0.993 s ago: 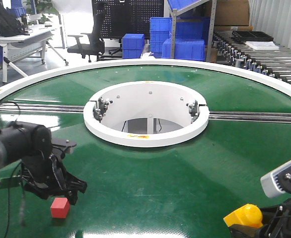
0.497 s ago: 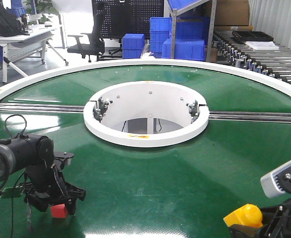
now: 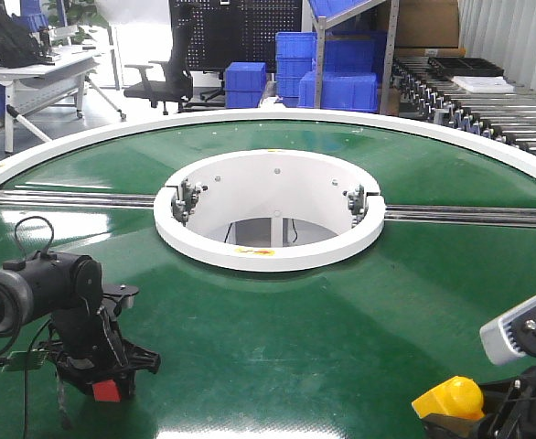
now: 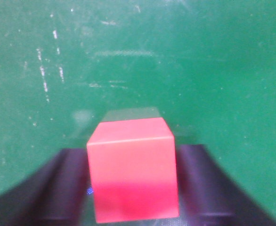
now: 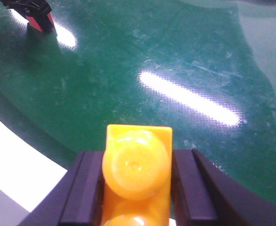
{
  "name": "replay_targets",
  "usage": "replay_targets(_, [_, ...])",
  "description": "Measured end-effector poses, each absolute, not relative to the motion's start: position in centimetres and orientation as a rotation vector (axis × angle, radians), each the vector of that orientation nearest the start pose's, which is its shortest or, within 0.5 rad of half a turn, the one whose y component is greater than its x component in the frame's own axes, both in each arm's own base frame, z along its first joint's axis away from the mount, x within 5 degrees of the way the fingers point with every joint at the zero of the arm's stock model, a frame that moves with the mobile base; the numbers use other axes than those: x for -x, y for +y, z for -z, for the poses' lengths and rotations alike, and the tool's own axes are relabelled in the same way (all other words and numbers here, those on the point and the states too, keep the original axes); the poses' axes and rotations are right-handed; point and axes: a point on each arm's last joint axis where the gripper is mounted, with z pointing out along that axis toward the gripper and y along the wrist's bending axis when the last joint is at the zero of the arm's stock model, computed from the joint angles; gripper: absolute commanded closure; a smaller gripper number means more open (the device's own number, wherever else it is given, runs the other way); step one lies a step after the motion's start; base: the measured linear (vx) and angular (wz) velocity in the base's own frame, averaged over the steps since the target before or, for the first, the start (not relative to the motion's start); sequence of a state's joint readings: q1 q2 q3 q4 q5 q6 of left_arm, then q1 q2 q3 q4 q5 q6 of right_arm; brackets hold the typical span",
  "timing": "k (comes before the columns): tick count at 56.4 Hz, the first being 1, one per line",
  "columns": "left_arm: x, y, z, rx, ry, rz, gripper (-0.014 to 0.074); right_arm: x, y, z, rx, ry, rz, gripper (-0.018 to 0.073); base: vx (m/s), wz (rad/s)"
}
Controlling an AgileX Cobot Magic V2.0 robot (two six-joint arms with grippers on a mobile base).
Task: Pick red and yellow blocks into blue bin
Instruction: 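Lower the left gripper onto the red cube and close on it, then lift the red cube with the left gripper toward the robot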
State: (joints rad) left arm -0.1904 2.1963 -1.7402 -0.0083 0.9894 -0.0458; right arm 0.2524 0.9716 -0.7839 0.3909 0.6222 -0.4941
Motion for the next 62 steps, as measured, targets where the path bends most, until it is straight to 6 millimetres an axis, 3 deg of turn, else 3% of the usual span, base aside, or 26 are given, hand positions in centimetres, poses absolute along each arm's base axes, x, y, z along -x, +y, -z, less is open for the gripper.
replay_targets(21, [-44.5,-8.7,-17.9,-0.230,2.935,0.044,0.0379,-18.2,6.8,-31.8,0.590,2.175,-0.296,0.0303,0.00,0.00])
replay_targets(27, [-44.1,-8.6,-20.8,-0.269,2.872,0.047,0.0393,-18.2,6.8,-31.8,0.590,2.175,-0.296,0.0303,0.00,0.00])
replay_targets(36, [-41.9,-8.4,-28.4,-0.317,2.697,0.058,0.0398,-18.2,6.8,-31.8,0.590,2.175,-0.296,0.0303,0.00,0.00])
replay_targets(40, [-40.0,-8.4,-32.0,-0.330,2.608,0.071,0.0398,-18.2,6.8,-31.8,0.590,2.175,-0.296,0.0303,0.00,0.00])
replay_targets(46, [-36.3,-9.0,-35.7,-0.382,2.491,0.121,0.0398,-18.2,6.8,-31.8,0.590,2.175,-0.296,0.0303,0.00,0.00])
replay_targets(56, [-28.3,-9.4,-38.8,-0.466,2.307,0.221,0.0398,-18.2,6.8,-31.8,0.590,2.175,-0.296,0.0303,0.00,0.00])
replay_targets(62, [-23.8,-8.5,-39.3,-0.478,2.235,0.240,0.0398,-18.2,6.8,-31.8,0.590,2.175,-0.296,0.0303,0.00,0.00])
